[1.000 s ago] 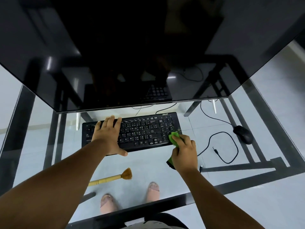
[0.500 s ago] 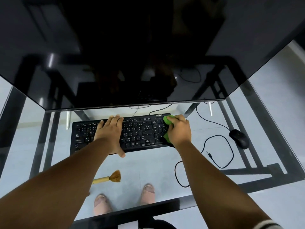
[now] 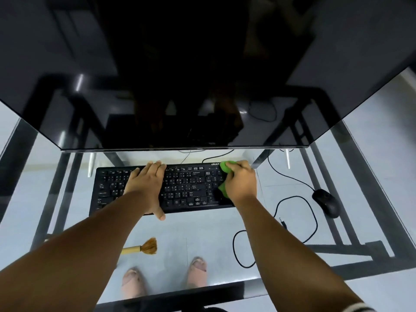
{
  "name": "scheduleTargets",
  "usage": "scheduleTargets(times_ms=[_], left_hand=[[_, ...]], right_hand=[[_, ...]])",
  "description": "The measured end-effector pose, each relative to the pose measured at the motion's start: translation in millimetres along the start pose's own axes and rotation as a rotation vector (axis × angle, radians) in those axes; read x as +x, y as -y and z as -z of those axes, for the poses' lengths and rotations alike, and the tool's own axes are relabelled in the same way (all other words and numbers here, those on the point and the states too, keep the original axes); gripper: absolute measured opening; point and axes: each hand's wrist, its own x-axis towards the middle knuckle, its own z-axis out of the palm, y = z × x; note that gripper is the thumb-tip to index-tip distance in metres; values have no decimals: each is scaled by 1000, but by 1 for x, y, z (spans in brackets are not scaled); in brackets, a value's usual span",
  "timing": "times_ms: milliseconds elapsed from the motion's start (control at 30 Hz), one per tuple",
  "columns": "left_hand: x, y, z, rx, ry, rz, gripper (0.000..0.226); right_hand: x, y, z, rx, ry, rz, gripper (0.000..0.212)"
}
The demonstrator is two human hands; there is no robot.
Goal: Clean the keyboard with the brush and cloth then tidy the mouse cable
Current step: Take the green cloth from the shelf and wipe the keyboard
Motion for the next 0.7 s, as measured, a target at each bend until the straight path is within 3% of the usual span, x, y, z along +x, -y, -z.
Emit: scheduleTargets(times_ms=[167,233,467,700], left_hand=[[-1,-1,1,-6,1,10,151],[-1,-2,2,-16,-2,14,151],[-3,-1,3,-34,-6,12,152],[-3,1,1,-48,-15,9,151]], right_hand=[[3,37,-8,-78,185,170,46],[-6,36,-7,-67,181,231,44],[9,3,2,-26,39,5,51],[-19,1,-3,0,161,471,55]])
